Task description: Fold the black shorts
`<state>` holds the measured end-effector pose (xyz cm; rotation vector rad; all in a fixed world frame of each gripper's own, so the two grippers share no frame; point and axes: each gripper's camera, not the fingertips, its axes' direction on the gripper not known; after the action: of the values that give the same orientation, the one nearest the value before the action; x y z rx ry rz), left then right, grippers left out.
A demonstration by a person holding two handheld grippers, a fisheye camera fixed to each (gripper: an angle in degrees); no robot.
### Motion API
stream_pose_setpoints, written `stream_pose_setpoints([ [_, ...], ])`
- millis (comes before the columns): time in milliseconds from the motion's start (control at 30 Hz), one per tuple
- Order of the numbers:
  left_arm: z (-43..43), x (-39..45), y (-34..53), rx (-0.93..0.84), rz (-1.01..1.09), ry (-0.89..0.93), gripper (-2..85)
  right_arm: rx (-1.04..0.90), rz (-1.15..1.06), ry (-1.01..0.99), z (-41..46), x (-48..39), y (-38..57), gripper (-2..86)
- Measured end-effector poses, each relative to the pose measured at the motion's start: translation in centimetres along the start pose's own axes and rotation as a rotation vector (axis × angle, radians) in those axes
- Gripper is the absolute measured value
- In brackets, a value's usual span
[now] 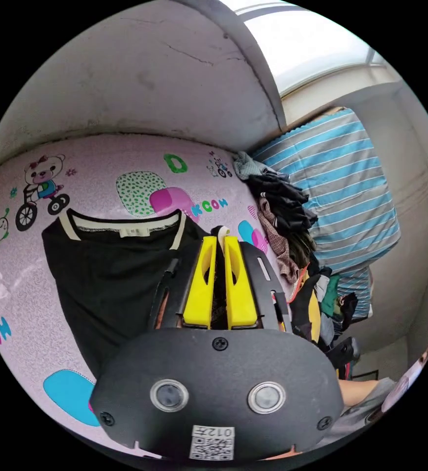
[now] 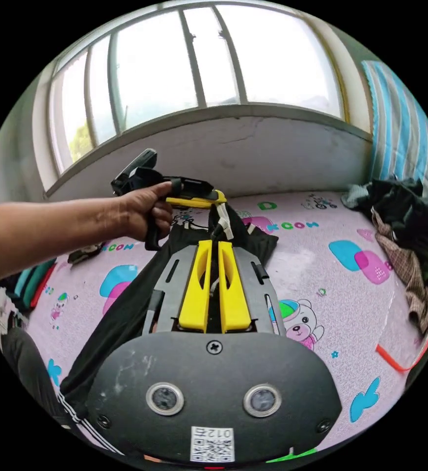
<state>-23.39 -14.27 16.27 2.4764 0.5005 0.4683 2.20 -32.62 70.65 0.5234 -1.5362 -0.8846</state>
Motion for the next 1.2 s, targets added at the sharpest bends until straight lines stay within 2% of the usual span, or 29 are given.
stream_pose_setpoints([
  [267, -6.4, -2.7, 0.0, 0.043, 0.149, 0.052, 1.5, -0.010, -0.203, 0.077, 3.7, -10.5, 3.8, 0.3],
  [333, -8.1, -4.5, 1.3, 0.116, 0.172, 0.044, 1.4, -0.014, -0.290, 0.108, 4.4, -12.7, 5.0, 0.3],
  [433, -8.3, -9.2, 3.0, 0.088, 0.009, -0.005, 1.4, -0.091, -0.362, 0.102, 6.6, -15.4, 6.9, 0.3],
  [600, -9.1, -13.5, 5.0, 0.096, -0.096, -0.037, 1.5, -0.162, -0.398, 0.106, 9.1, -17.8, 9.1, 0.7],
  [733, -10.1, -16.7, 6.2, 0.096, -0.251, -0.065, 1.5, -0.265, -0.550, 0.166, 11.5, -20.3, 11.1, 3.1],
  [867, -13.1, -18.5, 7.7, 0.221, -0.356, -0.132, 1.2, -0.214, -0.660, 0.068, 9.9, -22.7, 12.6, 4.7],
  [967, -14.2, -18.8, 8.4, 0.211, -0.324, -0.140, 1.0, -0.204, -0.632, 0.009, 8.7, -22.7, 12.9, 3.9],
  [1200, -10.7, -15.7, 9.2, -0.050, -0.099, -0.164, 0.8, -0.311, -0.420, 0.019, 9.8, -18.6, 11.4, 1.4],
])
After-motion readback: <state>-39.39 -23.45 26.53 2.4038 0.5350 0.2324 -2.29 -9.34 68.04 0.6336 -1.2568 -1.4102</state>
